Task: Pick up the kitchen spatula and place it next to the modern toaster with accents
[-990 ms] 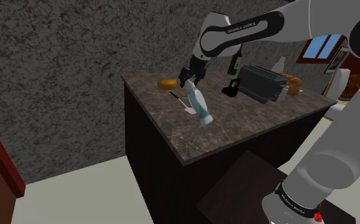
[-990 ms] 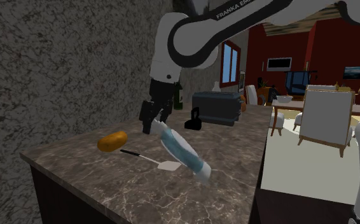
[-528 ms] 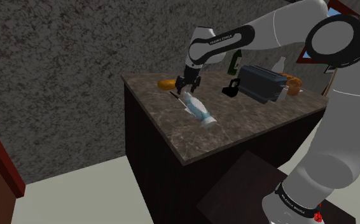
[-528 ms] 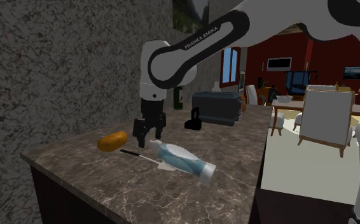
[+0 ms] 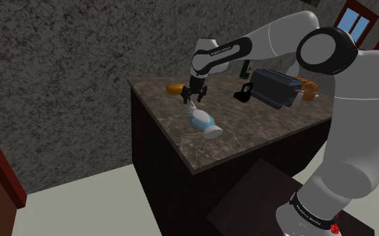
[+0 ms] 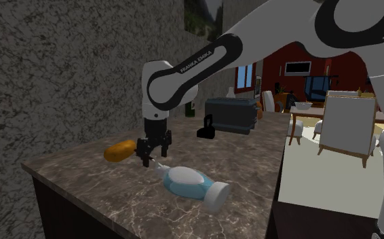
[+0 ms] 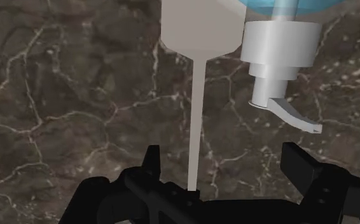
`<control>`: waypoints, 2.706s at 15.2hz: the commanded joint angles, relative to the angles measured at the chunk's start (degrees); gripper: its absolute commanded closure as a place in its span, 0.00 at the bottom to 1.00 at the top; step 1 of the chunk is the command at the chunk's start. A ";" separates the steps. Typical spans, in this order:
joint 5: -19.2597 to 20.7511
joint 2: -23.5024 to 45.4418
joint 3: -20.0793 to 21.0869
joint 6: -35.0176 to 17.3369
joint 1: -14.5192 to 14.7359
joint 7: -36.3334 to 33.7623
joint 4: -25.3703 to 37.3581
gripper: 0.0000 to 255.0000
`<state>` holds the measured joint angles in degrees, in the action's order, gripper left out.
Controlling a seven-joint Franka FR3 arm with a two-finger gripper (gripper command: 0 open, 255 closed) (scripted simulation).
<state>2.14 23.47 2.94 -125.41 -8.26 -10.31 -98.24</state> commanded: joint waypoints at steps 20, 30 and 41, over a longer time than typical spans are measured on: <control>0.10 1.43 -0.08 -2.20 -0.04 -0.01 -0.76 1.00; -0.17 -1.70 0.04 4.24 -0.09 0.22 2.56 1.00; -0.38 -3.92 0.12 11.80 -0.10 0.41 7.90 1.00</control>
<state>1.77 19.69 3.05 -114.31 -8.35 -9.91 -90.87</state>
